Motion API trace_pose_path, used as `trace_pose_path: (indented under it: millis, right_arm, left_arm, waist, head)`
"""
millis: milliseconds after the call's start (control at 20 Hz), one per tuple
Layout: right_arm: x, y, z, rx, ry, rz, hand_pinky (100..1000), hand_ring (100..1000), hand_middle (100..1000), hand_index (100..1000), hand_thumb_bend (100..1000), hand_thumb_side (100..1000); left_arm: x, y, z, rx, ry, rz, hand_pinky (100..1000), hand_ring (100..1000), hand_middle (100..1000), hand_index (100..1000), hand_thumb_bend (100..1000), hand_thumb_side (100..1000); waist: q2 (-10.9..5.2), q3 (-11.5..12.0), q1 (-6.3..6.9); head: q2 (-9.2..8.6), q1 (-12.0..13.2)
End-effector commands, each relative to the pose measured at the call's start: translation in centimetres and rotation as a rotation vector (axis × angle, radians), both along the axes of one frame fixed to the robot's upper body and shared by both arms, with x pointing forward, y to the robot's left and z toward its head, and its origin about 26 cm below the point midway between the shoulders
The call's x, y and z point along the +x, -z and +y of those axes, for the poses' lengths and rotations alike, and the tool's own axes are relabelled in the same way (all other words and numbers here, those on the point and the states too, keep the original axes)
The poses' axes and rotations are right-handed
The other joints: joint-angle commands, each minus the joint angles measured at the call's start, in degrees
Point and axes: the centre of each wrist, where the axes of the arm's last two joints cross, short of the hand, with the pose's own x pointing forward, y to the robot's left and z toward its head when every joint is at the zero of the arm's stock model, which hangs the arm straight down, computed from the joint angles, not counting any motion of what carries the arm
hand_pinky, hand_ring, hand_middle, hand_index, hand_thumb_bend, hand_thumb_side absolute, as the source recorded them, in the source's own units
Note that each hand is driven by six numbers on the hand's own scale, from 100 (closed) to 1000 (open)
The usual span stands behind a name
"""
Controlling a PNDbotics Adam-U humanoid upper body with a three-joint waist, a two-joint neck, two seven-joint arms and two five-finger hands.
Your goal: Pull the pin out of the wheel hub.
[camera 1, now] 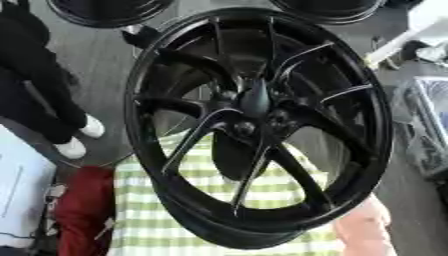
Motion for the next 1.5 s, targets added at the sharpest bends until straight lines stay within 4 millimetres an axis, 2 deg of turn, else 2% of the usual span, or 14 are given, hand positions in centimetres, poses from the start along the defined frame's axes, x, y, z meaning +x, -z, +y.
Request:
trace_pose_path:
  millis: [50,200,300,350,550,750,800,900,950,1000,1100,1300,1450,1500]
  right_arm:
    - [-1.3,-1.9,-5.2,0.007,0.215,-0.102,677,535,347,570,100,291]
    - [-2.1,0.8,-11.4,0.014,0.408,-0.079,698,566,381,598,100,334]
    - [-2.9,2.1,-14.4,-0.031,0.473,-0.071,768,717,560,752,328,445]
    - [-3.3,3.0,-15.7,-0.080,0.484,-0.052,829,825,735,865,433,481]
    - [-4.8,5.0,-20.0,-0.265,0.491,0.057,933,982,903,940,482,726]
    - [-5.5,5.7,-22.0,-0.315,0.492,0.083,956,1000,929,956,515,626]
    - [-5.6,5.7,-22.2,-0.312,0.491,0.082,953,1000,926,953,499,590]
    - [-5.5,5.5,-22.4,-0.274,0.496,0.054,924,981,905,942,449,384]
    - [-5.3,5.2,-22.2,-0.240,0.500,0.018,896,951,881,934,332,344]
    - [-5.1,4.7,-22.0,-0.193,0.508,-0.040,858,904,838,921,136,339]
    - [-4.1,3.5,-20.6,-0.034,0.517,-0.247,786,814,733,857,100,269]
    - [-2.1,2.4,-16.7,0.284,0.459,-0.632,751,778,692,839,100,351]
    - [-0.3,3.6,-13.5,0.538,0.369,-0.728,739,774,701,846,100,516]
    - [0.3,4.0,-12.4,0.609,0.337,-0.746,739,774,701,846,100,516]
  left_arm:
    - [-0.1,-1.1,0.6,0.027,-0.023,-0.034,799,733,812,734,374,611]
    - [-0.3,-1.0,0.7,0.020,-0.040,-0.038,799,733,812,735,373,611]
    - [-0.3,-1.0,0.8,0.018,-0.046,-0.040,799,733,812,735,373,610]
    - [-0.3,-1.0,0.8,0.016,-0.049,-0.041,799,733,812,735,372,610]
    - [-0.3,-1.0,0.7,0.012,-0.050,-0.044,798,733,812,734,373,610]
    - [-0.4,-0.8,0.7,0.007,-0.053,-0.039,798,733,813,734,372,610]
    - [-0.4,-0.8,0.7,0.006,-0.053,-0.039,798,733,813,735,372,610]
    - [-0.4,-0.8,0.8,0.005,-0.054,-0.039,798,732,813,735,372,609]
    - [-0.5,-0.8,0.8,0.004,-0.056,-0.039,797,732,813,735,371,609]
    - [-0.5,-0.8,0.8,0.004,-0.058,-0.039,797,732,813,734,371,609]
    - [-0.5,-0.7,0.8,0.001,-0.061,-0.037,796,732,813,734,371,609]
    - [-0.5,-0.7,0.7,-0.003,-0.060,-0.039,795,728,813,734,371,607]
    - [-0.4,-0.8,0.5,-0.007,-0.051,-0.045,793,723,813,735,371,605]
    - [-0.3,-0.8,0.4,-0.008,-0.048,-0.047,793,723,813,735,371,605]
  waist:
    - [-0.55,-0.5,0.42]
    - [-0.36,-1.0,0.92]
    - [-0.28,-1.2,1.19]
    - [-0.25,-1.1,1.34]
    - [-0.29,-0.7,1.73]
    - [-0.40,-0.4,2.02]
    - [-0.42,-0.3,2.07]
    - [-0.50,-0.2,2.20]
    - [-0.55,-0.2,2.26]
    - [-0.61,-0.2,2.30]
    - [-0.72,-0.1,2.44]
    - [-0.88,0.4,2.66]
    - [-1.01,1.1,2.86]
    - [-1.03,1.3,2.92]
  head:
    - [-0.96,0.9]
    - [-0.95,1.5]
    - [-0.95,1.7]
    - [-1.03,1.6]
    - [-1.62,0.9]
    - [-1.73,0.8]
    - [-1.72,0.8]
    - [-1.71,0.8]
    - [-1.64,0.8]
    - [-1.58,0.9]
    - [-1.55,1.0]
    - [-1.69,0.8]
    - [-1.86,0.7]
    - [-1.91,0.8]
